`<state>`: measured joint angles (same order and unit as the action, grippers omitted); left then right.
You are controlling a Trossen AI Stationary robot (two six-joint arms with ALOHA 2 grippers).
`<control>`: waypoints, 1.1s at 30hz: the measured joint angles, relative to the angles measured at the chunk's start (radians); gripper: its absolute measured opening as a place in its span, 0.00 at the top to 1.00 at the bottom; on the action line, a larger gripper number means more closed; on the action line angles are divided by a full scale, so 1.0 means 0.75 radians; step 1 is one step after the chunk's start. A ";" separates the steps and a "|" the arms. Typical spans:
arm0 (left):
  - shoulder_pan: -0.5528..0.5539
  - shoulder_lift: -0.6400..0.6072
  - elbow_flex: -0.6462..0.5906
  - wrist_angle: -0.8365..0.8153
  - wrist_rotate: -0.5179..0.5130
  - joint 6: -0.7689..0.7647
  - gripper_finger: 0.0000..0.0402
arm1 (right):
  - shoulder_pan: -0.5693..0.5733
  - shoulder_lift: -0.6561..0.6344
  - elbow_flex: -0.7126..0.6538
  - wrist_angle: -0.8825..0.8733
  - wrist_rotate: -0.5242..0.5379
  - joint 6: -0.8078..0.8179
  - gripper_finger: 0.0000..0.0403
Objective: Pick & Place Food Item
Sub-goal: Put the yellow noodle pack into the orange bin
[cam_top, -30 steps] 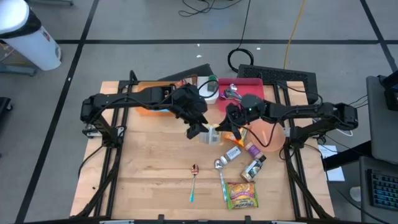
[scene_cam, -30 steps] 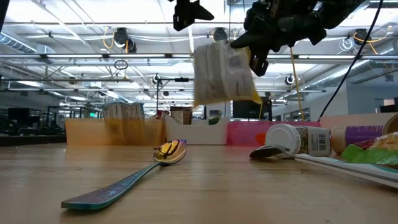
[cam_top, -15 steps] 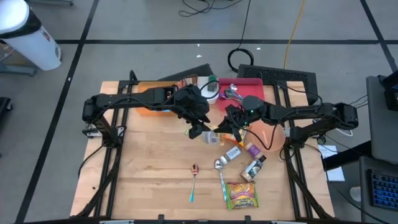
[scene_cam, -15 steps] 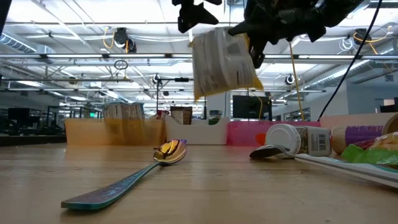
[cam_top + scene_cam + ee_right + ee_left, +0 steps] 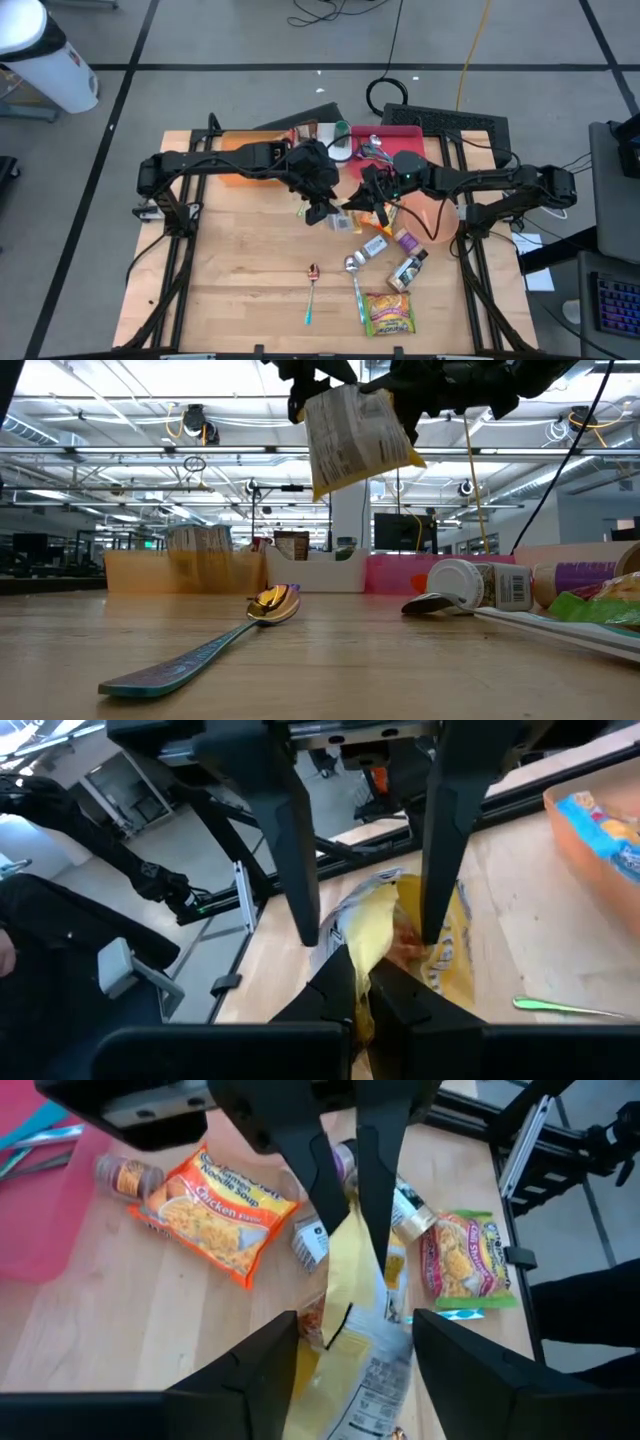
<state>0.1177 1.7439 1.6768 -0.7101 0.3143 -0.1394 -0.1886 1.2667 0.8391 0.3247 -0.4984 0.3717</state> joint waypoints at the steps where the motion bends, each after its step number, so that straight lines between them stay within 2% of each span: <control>1: 0.000 0.000 0.000 -0.005 -0.001 0.000 0.51 | 0.000 0.000 0.000 -0.002 0.000 -0.002 1.00; 15: 0.000 0.000 0.000 -0.004 0.000 -0.001 0.98 | 0.000 0.000 0.000 -0.021 0.000 0.001 1.00; 27: 0.000 0.000 0.000 -0.005 0.001 0.000 0.99 | 0.001 0.000 0.000 -0.021 -0.005 0.008 0.99; 33: 0.002 -0.008 -0.001 -0.010 0.001 -0.001 0.99 | -0.006 0.000 0.000 -0.019 -0.006 0.057 0.87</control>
<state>0.1194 1.7376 1.6764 -0.7175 0.3153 -0.1402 -0.1931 1.2667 0.8391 0.3108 -0.5030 0.4147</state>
